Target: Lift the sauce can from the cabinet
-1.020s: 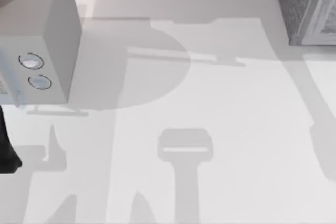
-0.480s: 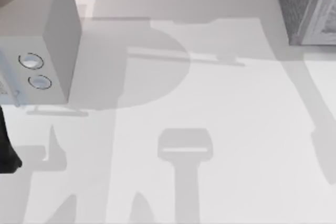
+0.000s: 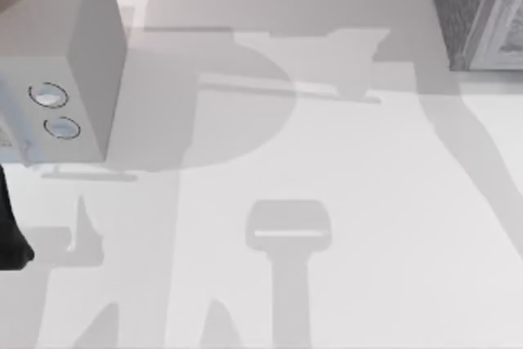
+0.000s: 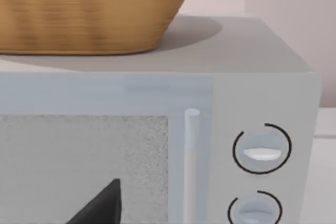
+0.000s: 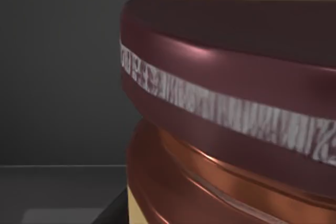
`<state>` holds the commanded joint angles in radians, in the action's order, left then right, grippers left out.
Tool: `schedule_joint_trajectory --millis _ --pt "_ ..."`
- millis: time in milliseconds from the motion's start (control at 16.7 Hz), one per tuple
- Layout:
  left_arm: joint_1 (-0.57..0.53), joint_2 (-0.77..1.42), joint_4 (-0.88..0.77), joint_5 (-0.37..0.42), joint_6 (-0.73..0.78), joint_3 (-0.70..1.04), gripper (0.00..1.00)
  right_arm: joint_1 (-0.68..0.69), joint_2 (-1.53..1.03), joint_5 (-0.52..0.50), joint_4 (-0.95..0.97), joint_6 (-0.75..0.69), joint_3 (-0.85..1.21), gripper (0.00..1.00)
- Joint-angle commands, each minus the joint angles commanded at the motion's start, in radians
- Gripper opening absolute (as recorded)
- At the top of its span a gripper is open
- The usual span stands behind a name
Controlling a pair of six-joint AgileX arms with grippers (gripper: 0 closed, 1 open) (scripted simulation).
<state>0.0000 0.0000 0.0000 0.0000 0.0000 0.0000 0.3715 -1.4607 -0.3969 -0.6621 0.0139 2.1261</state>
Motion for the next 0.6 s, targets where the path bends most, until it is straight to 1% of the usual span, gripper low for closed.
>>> schedule_joint_trajectory --millis 240,480,600 --pt "0.0 0.0 0.0 0.0 0.0 0.0 1.0 0.037 0.069 -0.033 -0.053 0.001 -0.015 0.0" --pt "0.0 0.0 0.0 0.0 0.0 0.0 1.0 0.033 0.069 -0.031 -0.051 0.002 -0.011 0.0" --pt "0.0 0.0 0.0 0.0 0.0 0.0 1.0 0.025 0.094 -0.011 -0.039 0.003 -0.041 0.0"
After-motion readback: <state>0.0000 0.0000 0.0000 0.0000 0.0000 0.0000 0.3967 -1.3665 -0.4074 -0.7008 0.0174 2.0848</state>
